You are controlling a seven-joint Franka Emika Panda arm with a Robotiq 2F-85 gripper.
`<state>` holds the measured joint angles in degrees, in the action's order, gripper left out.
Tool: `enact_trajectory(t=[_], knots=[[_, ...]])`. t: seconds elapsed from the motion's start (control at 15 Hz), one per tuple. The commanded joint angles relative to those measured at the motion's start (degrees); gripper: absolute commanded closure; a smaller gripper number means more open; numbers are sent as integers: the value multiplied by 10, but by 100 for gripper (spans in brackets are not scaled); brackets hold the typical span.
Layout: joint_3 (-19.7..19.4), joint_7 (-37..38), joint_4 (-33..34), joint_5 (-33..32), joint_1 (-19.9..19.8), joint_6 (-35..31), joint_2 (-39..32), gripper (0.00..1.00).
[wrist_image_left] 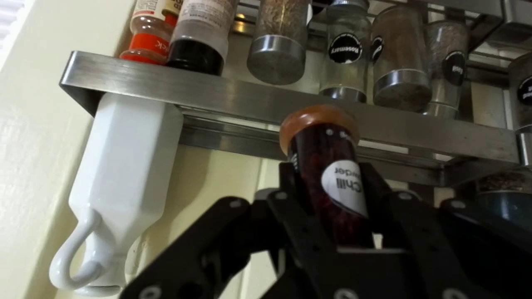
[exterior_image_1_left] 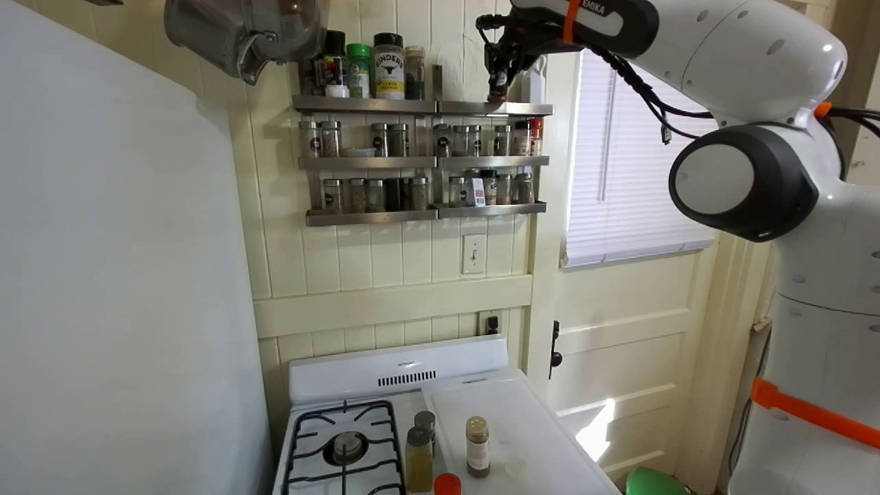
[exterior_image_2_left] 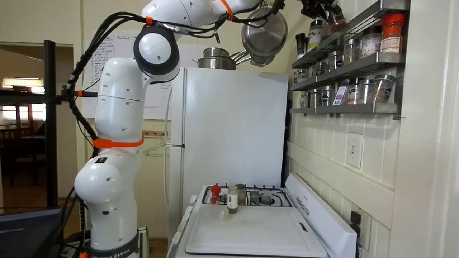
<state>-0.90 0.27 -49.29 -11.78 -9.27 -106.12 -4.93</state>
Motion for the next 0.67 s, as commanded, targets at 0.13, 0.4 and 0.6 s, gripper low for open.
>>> enact_trajectory(t=[0.13,0.4,0.6], knots=[[-1,-12,69,18,-9,42,-38,84],[-1,-12,87,12,-9,50,-49,84],[0,0,50,0,-6,24,-30,59]])
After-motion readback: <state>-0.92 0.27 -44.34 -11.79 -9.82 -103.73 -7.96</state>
